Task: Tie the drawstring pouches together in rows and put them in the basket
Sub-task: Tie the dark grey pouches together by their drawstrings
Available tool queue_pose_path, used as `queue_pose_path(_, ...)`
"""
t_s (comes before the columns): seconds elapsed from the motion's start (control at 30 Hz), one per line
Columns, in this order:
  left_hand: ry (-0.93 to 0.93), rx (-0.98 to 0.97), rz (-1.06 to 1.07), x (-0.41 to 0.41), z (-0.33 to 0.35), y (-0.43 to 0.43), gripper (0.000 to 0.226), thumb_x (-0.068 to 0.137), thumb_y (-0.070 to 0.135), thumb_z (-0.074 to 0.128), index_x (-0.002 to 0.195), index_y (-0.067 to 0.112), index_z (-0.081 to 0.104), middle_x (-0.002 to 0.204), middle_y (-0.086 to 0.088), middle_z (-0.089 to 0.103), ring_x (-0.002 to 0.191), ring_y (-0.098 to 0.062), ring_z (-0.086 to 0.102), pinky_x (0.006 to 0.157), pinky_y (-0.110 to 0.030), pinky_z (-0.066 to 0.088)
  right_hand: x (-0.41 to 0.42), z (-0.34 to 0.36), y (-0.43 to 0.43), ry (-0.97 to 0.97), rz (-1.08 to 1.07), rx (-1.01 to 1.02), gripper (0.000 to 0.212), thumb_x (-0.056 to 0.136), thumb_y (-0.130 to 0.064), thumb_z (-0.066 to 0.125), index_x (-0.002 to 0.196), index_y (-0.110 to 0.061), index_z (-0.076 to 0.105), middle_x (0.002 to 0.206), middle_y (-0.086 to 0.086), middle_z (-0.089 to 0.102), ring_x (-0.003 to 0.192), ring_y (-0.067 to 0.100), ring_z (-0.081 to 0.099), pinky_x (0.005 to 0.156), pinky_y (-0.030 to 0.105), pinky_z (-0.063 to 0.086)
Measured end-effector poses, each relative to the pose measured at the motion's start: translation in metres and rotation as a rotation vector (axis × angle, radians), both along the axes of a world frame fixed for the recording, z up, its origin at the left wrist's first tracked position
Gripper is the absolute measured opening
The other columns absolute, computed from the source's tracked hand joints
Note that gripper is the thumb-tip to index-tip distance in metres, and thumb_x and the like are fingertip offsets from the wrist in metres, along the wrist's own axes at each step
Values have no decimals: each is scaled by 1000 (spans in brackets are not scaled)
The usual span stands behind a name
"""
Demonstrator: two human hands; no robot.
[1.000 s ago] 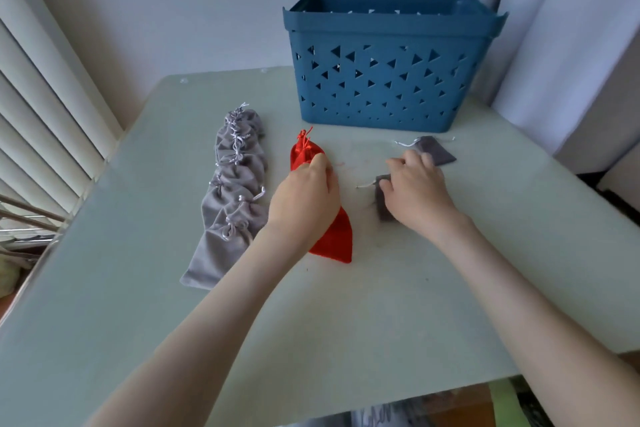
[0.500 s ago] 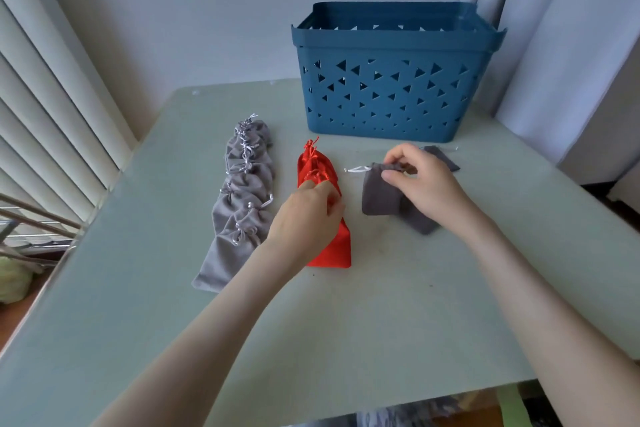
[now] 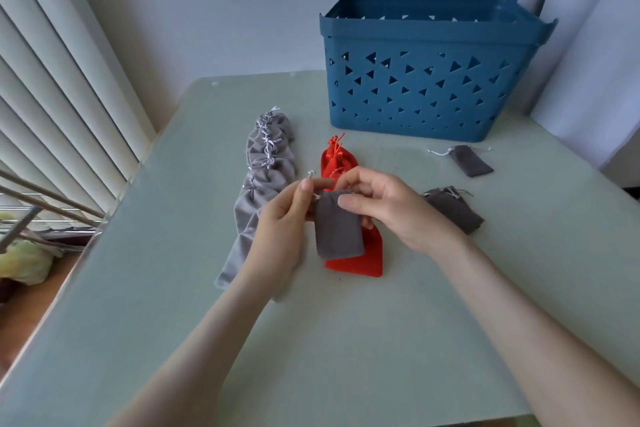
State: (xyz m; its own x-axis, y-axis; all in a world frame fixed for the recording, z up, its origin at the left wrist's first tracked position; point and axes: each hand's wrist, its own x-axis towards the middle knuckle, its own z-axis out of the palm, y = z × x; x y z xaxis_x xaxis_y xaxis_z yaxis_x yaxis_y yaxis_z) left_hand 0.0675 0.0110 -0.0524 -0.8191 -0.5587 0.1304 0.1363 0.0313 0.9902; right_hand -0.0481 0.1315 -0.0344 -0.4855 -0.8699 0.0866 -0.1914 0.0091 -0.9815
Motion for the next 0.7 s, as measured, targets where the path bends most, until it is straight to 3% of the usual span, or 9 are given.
queue_pose_path(0.07,-5,96,28,2,-7,-7,32,95,34,46,95,13,70,98,-14,72,93,-29,65,89,-44,49,-1,-6,-3,-34,-4,2,12,94,-8,55,93,-18,60,70,0,53,55,8,43,52,17,37)
queue_pose_path(0.17,-7,129,78,-2,-7,-13,26,98,24,48,84,12,67,75,4,70,72,-4,61,68,-18,48,-4,-11,-5,-67,-15,-18,13,96,-6,50,95,-14,61,65,0,55,54,11,42,51,18,36)
queue_pose_path(0.23,2,129,99,-5,-5,-13,24,98,19,48,82,13,66,62,14,63,59,4,54,56,-9,41,-5,-13,-6,-66,-32,-15,14,96,-5,49,96,-12,60,64,-1,56,54,11,44,50,20,37)
queue_pose_path(0.37,-1,145,74,-6,-2,-9,22,96,20,50,82,11,64,56,16,54,55,2,50,50,-10,38,-4,-14,-6,-33,-105,-17,15,95,-3,51,91,-13,62,64,-3,57,58,9,47,53,20,39)
queue_pose_path(0.53,-3,220,68,-4,-4,-9,23,96,22,51,78,10,61,61,7,57,58,-5,54,54,-19,42,-3,-16,-4,-3,-153,-47,20,93,-1,53,86,-15,65,68,-3,61,62,6,52,57,17,42)
queue_pose_path(0.7,-5,281,88,0,-1,-7,30,98,19,49,70,10,52,51,8,56,45,-4,51,43,-16,40,-2,-14,-3,105,-180,-21,28,92,0,53,83,-23,66,65,-12,60,63,3,52,57,14,39)
